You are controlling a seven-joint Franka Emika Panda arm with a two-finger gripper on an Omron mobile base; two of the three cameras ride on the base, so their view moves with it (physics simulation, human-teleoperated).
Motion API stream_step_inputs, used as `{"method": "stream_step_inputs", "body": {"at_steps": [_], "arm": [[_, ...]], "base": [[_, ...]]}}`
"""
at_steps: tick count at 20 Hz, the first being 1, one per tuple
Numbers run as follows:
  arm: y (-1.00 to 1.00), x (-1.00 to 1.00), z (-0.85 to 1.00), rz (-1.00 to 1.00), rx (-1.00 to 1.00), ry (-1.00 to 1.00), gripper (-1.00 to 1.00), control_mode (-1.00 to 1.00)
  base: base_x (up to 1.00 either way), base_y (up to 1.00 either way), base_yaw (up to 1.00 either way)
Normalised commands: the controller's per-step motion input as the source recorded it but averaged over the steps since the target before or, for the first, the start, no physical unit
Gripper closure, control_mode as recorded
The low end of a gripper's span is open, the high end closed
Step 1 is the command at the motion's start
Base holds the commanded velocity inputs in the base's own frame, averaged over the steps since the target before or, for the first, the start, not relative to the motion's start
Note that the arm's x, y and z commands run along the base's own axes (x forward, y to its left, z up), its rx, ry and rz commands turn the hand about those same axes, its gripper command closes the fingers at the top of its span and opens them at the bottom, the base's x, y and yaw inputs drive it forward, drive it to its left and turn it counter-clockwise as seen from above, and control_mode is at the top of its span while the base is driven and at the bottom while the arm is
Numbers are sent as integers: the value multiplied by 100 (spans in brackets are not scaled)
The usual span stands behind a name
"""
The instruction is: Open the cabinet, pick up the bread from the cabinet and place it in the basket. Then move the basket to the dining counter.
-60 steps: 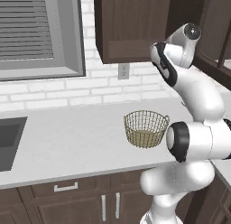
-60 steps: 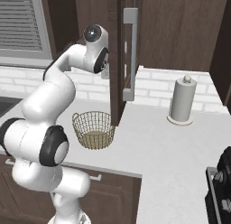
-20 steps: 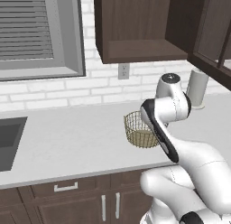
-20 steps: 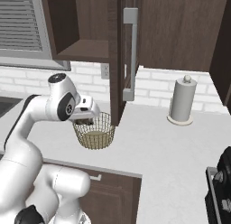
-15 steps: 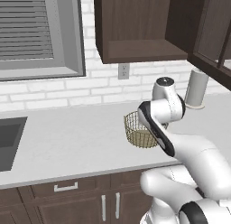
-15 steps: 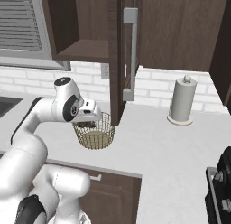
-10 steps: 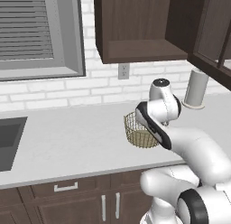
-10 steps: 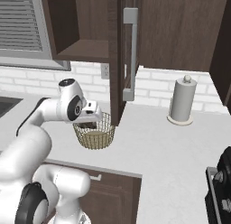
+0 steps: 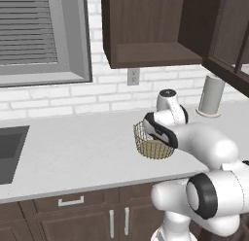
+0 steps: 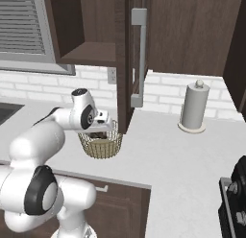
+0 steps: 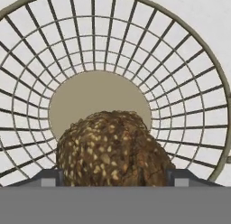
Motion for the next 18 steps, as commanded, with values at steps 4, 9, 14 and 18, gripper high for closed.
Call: {"method": "stream_step_inputs", "body": {"at_steps": [4,9,14,18], "arm": [[-11,23,-21,0,0,0,100,-100],[-2,32,-16,0,0,0,100,-100],[0,40,-20,1,0,0,100,-100],[0,37,-20,1,0,0,100,-100]], "base": [[0,0,0],[0,0,0],[0,0,0],[0,0,0]]}}
